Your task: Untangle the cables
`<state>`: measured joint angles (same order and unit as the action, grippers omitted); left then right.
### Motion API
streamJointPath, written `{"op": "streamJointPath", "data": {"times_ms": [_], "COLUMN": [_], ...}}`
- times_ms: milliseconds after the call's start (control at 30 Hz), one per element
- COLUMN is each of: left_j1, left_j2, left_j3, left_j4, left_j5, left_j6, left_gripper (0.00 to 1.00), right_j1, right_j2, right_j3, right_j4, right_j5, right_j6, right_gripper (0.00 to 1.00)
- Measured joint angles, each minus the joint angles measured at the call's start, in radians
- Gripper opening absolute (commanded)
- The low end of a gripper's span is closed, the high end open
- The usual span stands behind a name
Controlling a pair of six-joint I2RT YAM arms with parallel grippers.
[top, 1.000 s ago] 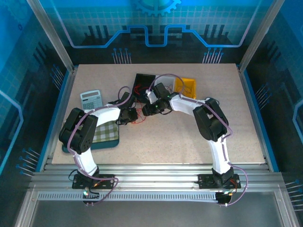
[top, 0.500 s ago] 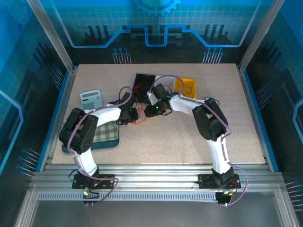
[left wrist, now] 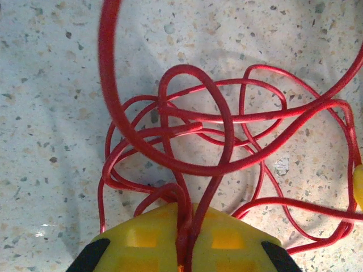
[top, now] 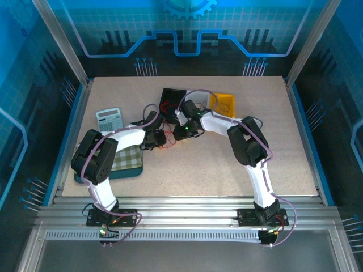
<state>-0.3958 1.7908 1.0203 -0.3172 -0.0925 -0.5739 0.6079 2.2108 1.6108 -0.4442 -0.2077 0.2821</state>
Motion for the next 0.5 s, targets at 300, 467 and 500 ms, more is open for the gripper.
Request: {"op": "streamJointPath", "data": {"times_ms": [300, 467, 500], "left_j1": [0.0, 0.0, 0.0], "left_j2": [0.0, 0.0, 0.0], "left_j3": [0.0, 0.0, 0.0], "left_j4": [-0.001, -0.008, -0.009], "left_j5": [-0.001, -0.001, -0.003], "left_j6": [0.0, 0.0, -0.001], "left_gripper": [0.11, 0.13, 0.14], "right_j1": [0.069, 0.09, 0.091], "right_j2": [0.04, 0.043, 0.043], "right_j3": [0.111, 0.124, 0.124], "right_j4": [-0.139, -0.159, -0.159], "right_j5": [0.196, 0.302, 0.309], "right_j6": [-0.129, -0.171, -0.175], "right_gripper": [0.25, 0.0, 0.0]}}
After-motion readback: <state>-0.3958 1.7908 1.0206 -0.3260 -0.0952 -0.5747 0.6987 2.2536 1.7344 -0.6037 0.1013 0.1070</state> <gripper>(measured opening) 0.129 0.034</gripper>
